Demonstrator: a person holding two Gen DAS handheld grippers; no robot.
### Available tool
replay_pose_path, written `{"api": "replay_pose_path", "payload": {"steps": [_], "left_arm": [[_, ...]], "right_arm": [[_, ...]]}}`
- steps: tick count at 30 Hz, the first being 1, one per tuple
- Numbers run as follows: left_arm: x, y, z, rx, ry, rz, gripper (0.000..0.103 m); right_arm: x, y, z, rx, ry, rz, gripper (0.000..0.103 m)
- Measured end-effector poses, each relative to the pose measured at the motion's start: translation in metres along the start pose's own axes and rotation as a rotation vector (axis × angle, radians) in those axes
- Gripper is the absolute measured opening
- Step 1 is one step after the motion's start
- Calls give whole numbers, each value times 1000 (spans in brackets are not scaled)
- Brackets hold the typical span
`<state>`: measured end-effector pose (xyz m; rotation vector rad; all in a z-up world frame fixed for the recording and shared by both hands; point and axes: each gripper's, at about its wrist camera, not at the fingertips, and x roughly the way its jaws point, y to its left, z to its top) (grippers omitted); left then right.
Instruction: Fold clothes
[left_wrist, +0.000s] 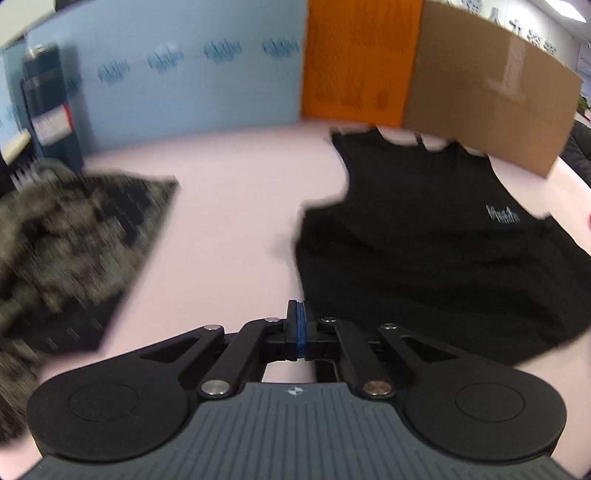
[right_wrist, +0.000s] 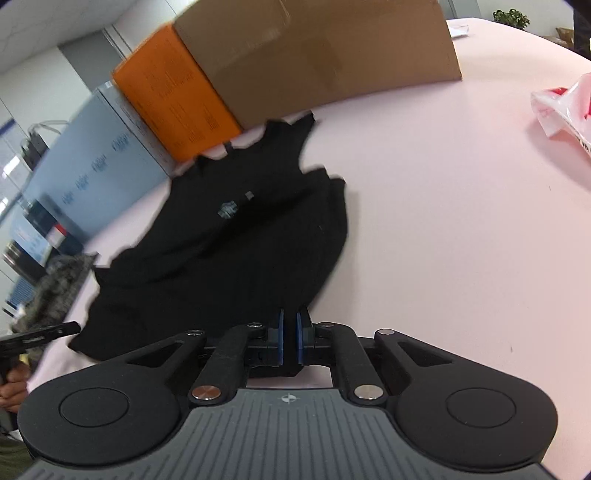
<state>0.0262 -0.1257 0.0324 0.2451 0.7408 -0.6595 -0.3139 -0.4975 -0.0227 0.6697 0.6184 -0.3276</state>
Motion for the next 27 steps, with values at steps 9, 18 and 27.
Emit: {"api": "replay_pose_path", "payload": {"steps": [9, 18, 27], "left_arm": [[2, 24, 30, 344, 62, 206, 7], [-41, 10, 141, 510, -292, 167, 65], [32, -52, 26, 1072, -199, -56, 61]], "right_arm": [[-12, -6, 29, -136, 224, -203, 36], [-79, 64, 187, -582, -108, -149, 73], [32, 107, 100, -1115, 127, 41, 74]]}}
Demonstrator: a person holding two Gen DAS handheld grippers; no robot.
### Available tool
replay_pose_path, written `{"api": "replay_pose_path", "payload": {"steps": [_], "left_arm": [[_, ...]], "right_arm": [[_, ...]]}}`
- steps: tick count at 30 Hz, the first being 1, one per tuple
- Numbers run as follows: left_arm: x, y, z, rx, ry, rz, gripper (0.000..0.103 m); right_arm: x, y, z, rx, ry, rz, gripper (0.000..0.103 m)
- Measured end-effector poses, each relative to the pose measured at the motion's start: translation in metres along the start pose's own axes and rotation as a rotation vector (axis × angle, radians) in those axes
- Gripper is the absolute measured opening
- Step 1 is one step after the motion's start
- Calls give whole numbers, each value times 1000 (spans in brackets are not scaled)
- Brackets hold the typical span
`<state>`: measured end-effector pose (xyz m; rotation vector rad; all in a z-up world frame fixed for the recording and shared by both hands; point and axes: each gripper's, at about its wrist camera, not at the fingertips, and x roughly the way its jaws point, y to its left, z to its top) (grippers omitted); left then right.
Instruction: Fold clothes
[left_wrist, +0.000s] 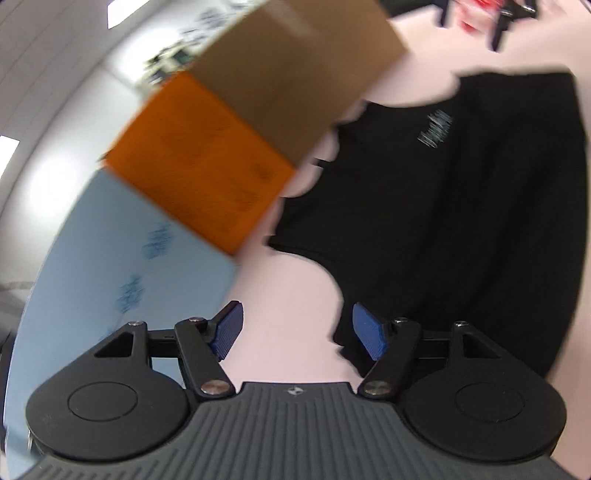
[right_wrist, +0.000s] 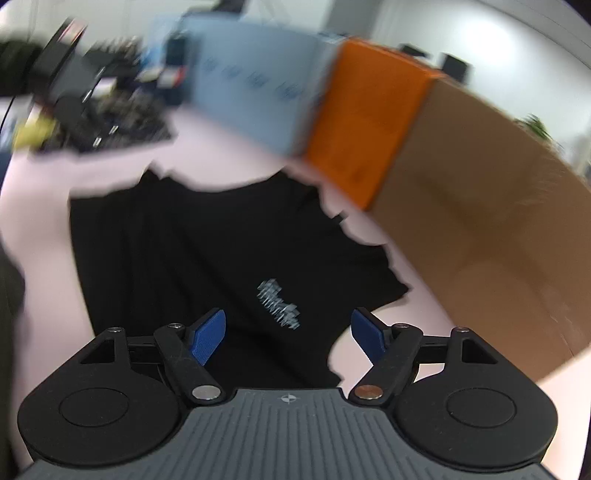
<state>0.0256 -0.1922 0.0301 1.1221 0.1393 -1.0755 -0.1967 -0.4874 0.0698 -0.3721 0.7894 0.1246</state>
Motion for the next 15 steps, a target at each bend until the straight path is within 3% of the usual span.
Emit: {"api": "replay_pose_path", "payload": {"steps": [2, 7, 12, 15], "left_arm": [[10, -7, -1, 16, 5, -23, 59], [27, 2, -5, -30, 30, -92, 45], [21, 11, -6, 17, 2, -205, 45], [23, 9, -8, 96, 7, -245, 45]], "right_arm": [[26, 13, -6, -93, 36, 35, 73], [65, 17, -13, -140, 79, 104, 73], [84, 19, -17, -166, 76, 135, 73], [96, 17, -17, -177, 74, 152, 73]]}}
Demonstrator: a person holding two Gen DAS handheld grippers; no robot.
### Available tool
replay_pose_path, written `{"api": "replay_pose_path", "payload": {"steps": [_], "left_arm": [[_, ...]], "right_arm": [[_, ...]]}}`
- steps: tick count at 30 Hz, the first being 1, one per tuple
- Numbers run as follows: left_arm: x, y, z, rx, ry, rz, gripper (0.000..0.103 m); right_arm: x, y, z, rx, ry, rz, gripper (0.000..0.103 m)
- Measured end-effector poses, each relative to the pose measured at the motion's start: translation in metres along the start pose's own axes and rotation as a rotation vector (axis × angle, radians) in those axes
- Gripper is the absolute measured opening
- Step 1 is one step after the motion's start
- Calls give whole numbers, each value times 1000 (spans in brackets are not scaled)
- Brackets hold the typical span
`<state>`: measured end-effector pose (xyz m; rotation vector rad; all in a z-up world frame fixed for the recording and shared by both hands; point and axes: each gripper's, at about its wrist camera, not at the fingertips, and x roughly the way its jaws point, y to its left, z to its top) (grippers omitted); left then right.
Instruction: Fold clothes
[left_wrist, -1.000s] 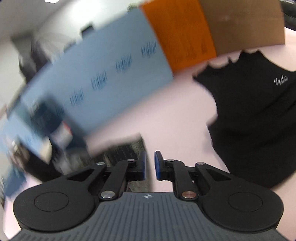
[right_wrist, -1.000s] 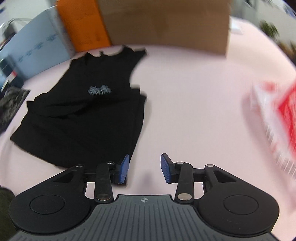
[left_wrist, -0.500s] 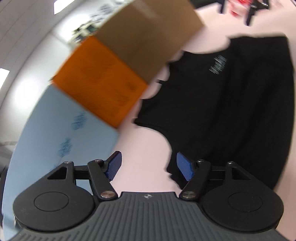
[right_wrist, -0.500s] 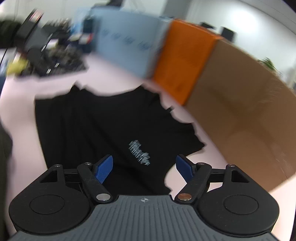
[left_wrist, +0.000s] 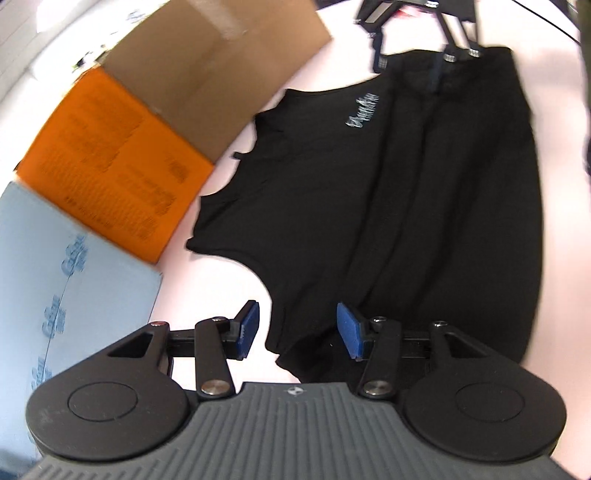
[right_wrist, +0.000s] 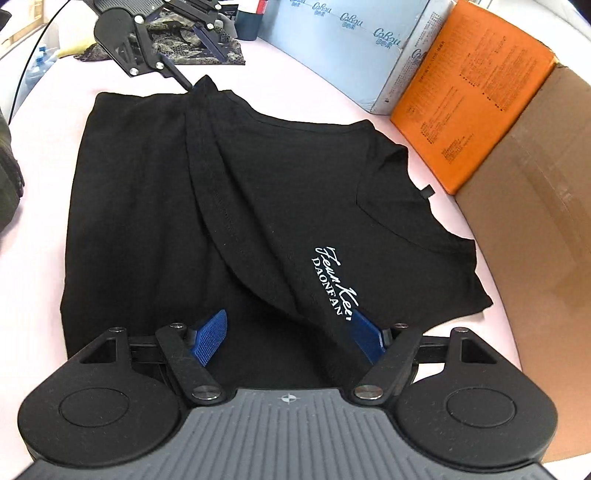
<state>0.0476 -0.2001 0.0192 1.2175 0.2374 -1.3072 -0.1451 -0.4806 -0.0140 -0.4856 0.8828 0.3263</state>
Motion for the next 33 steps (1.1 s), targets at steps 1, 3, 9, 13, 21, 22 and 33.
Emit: {"api": "replay_pose_path", "payload": {"steps": [1, 3, 9, 13, 21, 22, 33], "left_arm": [[4, -1, 0, 32, 15, -3, 45], [15, -4, 0, 71, 42, 11, 36], [55, 33, 7, -263, 145, 164, 2], [58, 49, 0, -444, 203, 294, 20], [1, 37, -30, -1004, 160, 296, 61], [-5, 28, -25, -1010, 140, 283, 61], [-8, -55, 26, -813, 135, 163, 63]], "right_arm": [[2, -1, 1, -3, 3, 6, 73], [8, -7, 1, 26, 8, 39, 67], [17, -55, -9, 471, -25, 65, 9], [10, -65, -17, 590, -50, -16, 10], [-51, -70, -81, 895, -185, -142, 48], [-53, -68, -89, 932, -197, -120, 48], [-31, -58, -86, 900, -212, -147, 6]]}}
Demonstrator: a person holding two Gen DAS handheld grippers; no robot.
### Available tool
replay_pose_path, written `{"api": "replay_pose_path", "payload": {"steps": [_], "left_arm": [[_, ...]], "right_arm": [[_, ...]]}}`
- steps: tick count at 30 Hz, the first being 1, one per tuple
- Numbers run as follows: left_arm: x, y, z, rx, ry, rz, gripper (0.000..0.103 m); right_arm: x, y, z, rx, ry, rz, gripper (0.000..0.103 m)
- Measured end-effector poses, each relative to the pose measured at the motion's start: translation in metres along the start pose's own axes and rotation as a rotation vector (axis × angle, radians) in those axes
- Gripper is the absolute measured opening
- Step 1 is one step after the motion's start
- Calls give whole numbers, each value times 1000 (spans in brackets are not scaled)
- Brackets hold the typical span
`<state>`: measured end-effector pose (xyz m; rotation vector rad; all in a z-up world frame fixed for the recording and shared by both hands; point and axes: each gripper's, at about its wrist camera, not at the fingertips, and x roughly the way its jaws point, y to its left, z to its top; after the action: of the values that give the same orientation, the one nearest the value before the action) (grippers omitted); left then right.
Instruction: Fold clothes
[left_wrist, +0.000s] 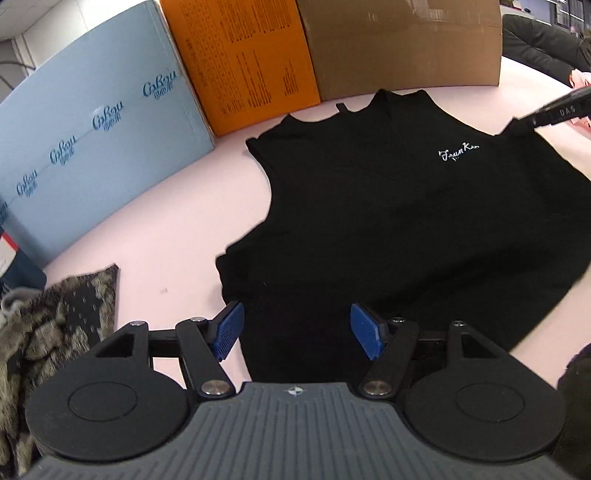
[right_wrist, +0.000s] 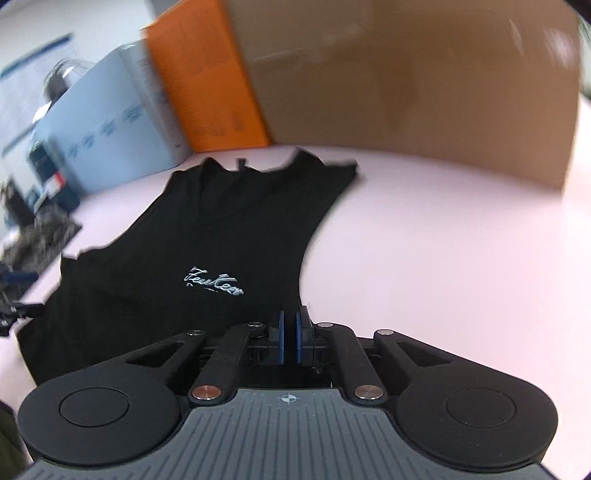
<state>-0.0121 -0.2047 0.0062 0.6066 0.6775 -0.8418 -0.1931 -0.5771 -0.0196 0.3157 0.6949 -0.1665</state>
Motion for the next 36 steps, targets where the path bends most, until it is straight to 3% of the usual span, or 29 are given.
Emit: {"api": "replay_pose_path", "payload": {"steps": [3, 5, 7, 10, 11, 12, 13, 16, 18, 21, 24, 26, 28, 31, 36], "left_arm": [[1, -4, -10, -2, 27, 8, 65], [4, -6, -17, 3, 52, 28, 65], [3, -4, -22, -16, 48, 42, 75], [0, 3, -27, -59, 52, 59, 78], [-1, 5, -27, -64, 51, 77, 78], [-3, 7, -26, -67, 44, 101, 78], [-6, 10, -24, -76, 32, 116, 78], [-7, 18, -11, -114, -15, 119, 78], [6, 19, 5, -139, -22, 130, 78], [38, 17, 29, -165, 3, 176, 78], [73, 24, 46, -218, 79, 240, 74], [82, 32, 52, -265, 79, 249, 74], [88, 34, 58, -247, 85, 297, 75], [93, 37, 62, -251, 92, 315, 76], [95, 40, 61, -256, 91, 317, 81]], "right_arm": [[1, -9, -1, -26, 11, -100, 6], [6, -17, -6, -2, 35, -101, 6], [9, -13, -9, -28, 39, -107, 6], [10, -11, -11, -24, 32, -115, 6], [8, -12, -12, -14, 21, -126, 12], [4, -12, -12, -2, 1, -148, 27], [-2, -12, -12, 7, -27, -175, 35], [-32, 2, -11, 9, -154, -204, 39], [-42, 16, -13, -8, -165, -106, 42], [-35, 45, -25, -72, -84, 33, 46], [-25, 70, -47, -155, 6, 96, 46], [-23, 72, -64, -158, 55, 86, 45], [-26, 69, -79, -139, 92, 67, 45], [-45, 53, -95, -75, 79, 64, 45], [-69, 45, -91, -29, 165, 44, 46]]}}
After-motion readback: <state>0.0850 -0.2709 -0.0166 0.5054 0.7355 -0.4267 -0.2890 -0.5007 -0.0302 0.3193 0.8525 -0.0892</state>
